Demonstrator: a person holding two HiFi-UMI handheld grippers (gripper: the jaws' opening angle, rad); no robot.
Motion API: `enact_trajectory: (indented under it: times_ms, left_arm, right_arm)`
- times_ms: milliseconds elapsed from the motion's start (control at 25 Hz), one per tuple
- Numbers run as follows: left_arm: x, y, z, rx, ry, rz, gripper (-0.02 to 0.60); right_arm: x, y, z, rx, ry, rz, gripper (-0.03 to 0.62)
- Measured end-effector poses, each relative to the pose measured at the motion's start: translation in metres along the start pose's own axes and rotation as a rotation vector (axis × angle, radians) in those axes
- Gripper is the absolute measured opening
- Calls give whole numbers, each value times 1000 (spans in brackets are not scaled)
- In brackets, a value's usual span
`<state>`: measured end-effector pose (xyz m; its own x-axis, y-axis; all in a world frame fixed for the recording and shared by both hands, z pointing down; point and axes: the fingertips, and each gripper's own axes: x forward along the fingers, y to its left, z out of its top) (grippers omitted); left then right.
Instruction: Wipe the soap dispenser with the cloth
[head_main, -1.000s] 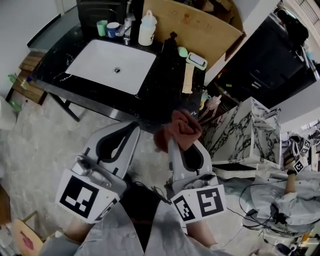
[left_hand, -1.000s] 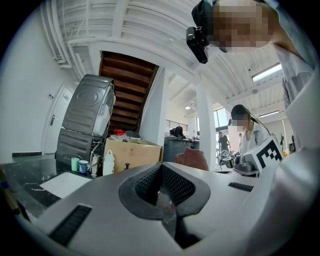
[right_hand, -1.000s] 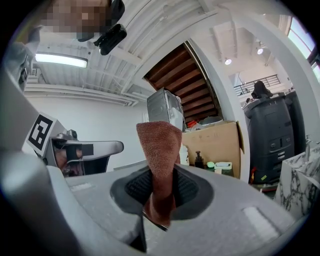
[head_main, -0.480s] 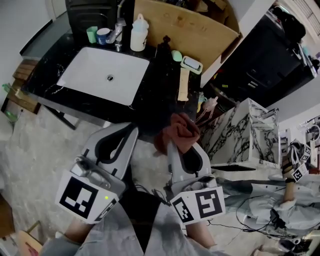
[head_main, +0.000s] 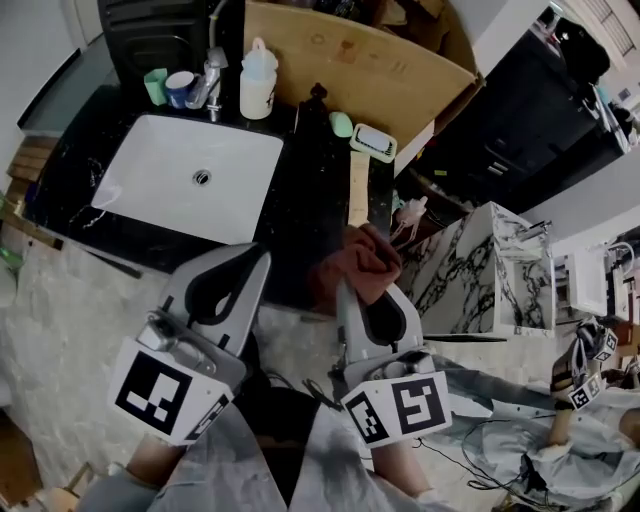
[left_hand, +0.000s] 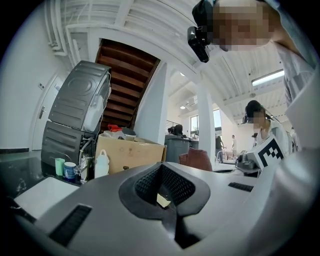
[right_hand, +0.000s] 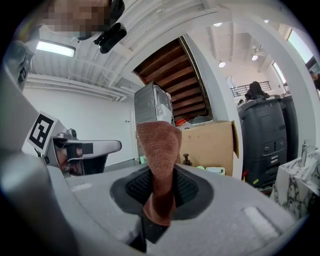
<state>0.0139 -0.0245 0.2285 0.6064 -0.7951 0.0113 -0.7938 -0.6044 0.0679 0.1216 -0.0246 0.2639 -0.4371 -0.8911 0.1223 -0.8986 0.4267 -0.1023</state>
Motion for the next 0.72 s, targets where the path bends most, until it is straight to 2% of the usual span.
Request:
enact_trajectory:
  times_ms: [720]
  left_arm:
    - [70, 105, -1, -23, 15, -41, 3]
  right_arm:
    - [143, -34, 26, -11, 4, -70, 75]
